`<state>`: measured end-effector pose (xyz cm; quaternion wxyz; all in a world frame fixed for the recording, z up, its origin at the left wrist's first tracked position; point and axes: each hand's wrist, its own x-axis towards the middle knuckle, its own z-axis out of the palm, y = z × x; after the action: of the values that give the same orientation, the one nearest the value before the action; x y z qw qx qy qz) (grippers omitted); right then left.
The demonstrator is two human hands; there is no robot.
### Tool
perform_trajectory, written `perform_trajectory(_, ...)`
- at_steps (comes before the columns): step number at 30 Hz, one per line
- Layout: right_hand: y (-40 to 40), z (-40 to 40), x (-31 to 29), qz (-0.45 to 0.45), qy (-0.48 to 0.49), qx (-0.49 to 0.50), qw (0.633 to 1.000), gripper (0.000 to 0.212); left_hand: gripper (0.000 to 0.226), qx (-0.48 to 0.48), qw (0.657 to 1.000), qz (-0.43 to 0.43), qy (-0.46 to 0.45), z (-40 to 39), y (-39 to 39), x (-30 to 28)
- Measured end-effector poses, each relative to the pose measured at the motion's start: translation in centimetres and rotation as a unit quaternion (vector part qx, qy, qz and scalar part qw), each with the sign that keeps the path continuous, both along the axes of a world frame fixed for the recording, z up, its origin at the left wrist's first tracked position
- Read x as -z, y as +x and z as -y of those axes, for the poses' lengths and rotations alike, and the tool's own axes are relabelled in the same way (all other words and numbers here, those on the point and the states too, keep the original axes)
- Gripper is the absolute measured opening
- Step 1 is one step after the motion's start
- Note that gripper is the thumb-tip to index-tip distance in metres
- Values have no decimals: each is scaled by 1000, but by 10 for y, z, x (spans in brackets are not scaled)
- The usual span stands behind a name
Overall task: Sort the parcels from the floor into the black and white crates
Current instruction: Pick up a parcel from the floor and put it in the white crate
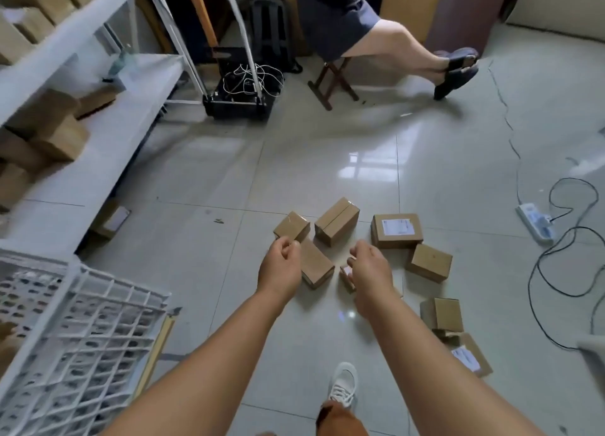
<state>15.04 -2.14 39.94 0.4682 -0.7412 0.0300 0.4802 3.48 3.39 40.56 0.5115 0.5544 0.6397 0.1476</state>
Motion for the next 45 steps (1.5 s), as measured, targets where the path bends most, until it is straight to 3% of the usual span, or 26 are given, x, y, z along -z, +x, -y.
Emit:
perform_trajectory(13,51,-64,141,-34,-74,18,996,18,54,37,994,-63,-85,-90,28,150)
perform_trajectory(26,50,-156,379,-39,-143,34,988,26,54,123,980,-93,-126,-221,45,382)
perform_trajectory(30,49,-163,447,-60,-162,36,984,15,59,164,967,-99,-165,-235,48,451)
perform_trajectory(36,45,-161,529,-98,-206,33,973,28,67,212,952,-134,-173,-246,54,535)
perform_trajectory(40,43,-165,571,-125,-212,35,969,59,74,220,950,-151,-160,-253,57,572)
perform_trajectory(45,46,-171,598,-141,-201,40,968,61,79,227,943,-173,-173,-259,62,602)
